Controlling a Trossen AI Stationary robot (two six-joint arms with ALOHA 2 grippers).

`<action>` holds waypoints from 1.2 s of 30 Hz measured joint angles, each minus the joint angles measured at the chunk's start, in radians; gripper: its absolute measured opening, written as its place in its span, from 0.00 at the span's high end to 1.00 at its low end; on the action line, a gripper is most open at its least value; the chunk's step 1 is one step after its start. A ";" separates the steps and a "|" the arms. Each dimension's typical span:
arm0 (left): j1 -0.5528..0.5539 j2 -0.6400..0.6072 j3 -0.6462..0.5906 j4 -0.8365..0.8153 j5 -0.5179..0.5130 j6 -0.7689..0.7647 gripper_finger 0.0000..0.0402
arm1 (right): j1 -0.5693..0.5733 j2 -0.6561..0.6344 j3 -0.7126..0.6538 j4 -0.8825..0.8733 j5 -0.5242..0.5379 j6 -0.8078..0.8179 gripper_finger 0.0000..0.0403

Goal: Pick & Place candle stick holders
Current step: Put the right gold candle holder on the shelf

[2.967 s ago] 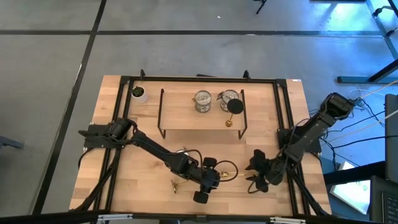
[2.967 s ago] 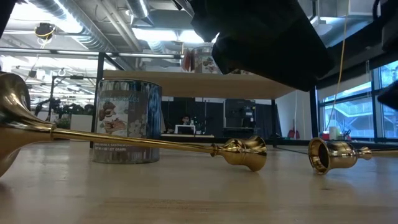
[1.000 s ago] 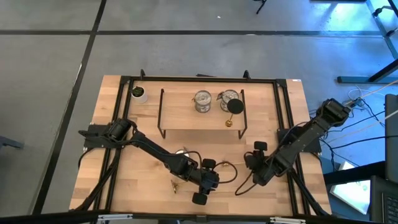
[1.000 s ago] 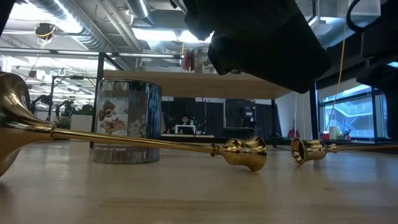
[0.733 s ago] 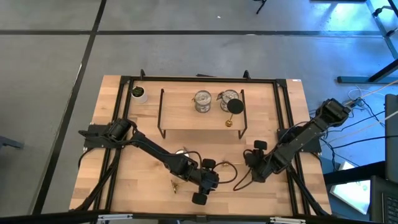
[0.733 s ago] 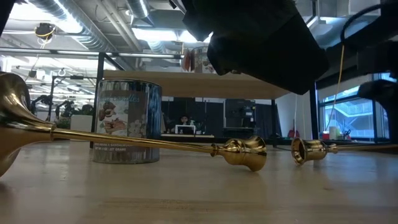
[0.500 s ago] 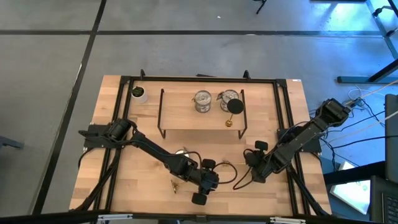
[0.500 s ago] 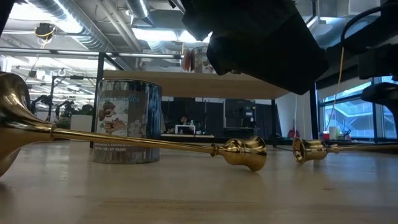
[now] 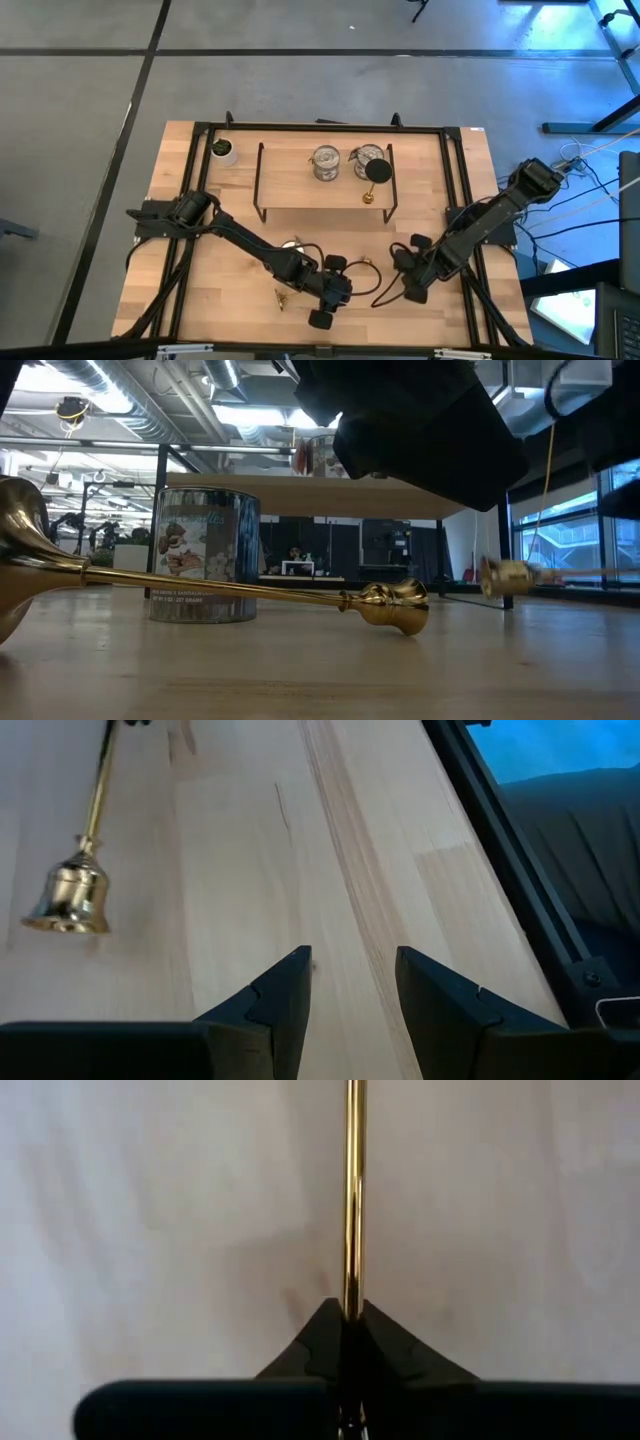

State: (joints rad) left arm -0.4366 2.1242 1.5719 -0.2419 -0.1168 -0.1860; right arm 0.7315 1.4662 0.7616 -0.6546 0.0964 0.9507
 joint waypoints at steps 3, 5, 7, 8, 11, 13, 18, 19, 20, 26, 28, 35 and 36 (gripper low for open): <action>-0.001 -0.003 0.000 0.006 -0.028 0.020 0.64 | 0.000 0.000 0.068 -0.028 -0.016 -0.017 0.96; -0.009 -0.013 0.000 0.006 -0.067 0.040 0.64 | 0.000 0.000 0.119 -0.065 -0.023 -0.016 0.96; -0.024 -0.036 -0.001 0.006 -0.142 0.072 0.64 | -0.002 0.000 0.169 -0.104 -0.032 0.002 0.96; -0.036 -0.049 -0.001 0.010 -0.191 0.091 0.64 | -0.004 0.000 0.197 -0.124 -0.035 0.012 0.96; -0.079 -0.086 -0.001 0.040 -0.403 0.172 0.64 | -0.013 0.000 0.272 -0.161 -0.052 0.062 0.96; -0.107 -0.098 0.000 0.070 -0.550 0.242 0.64 | -0.023 0.008 0.321 -0.193 -0.060 0.100 0.96; -0.148 -0.102 0.000 0.148 -0.696 0.404 0.64 | -0.057 0.065 0.444 -0.318 -0.082 0.117 0.96; -0.151 -0.102 0.000 0.162 -0.696 0.424 0.64 | -0.066 0.079 0.466 -0.333 -0.082 0.111 0.96; -0.151 -0.102 0.000 0.169 -0.696 0.435 0.64 | -0.076 0.097 0.487 -0.353 -0.082 0.100 0.96; -0.143 -0.102 0.000 0.165 -0.845 0.562 0.64 | -0.142 0.197 0.610 -0.395 -0.067 -0.008 0.96; -0.143 -0.102 0.000 0.161 -0.901 0.610 0.64 | -0.159 0.227 0.659 -0.404 -0.032 -0.055 0.96; -0.151 -0.101 0.000 0.112 -1.022 0.650 0.64 | -0.168 0.262 0.824 -0.484 0.206 -0.128 0.96; -0.151 -0.098 0.000 0.108 -1.040 0.651 0.64 | -0.168 0.262 0.838 -0.493 0.227 -0.129 0.96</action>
State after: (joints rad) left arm -0.5875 2.0262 1.5715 -0.1337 -1.1566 0.4648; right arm 0.5633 1.7279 1.5994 -1.1472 0.3239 0.8219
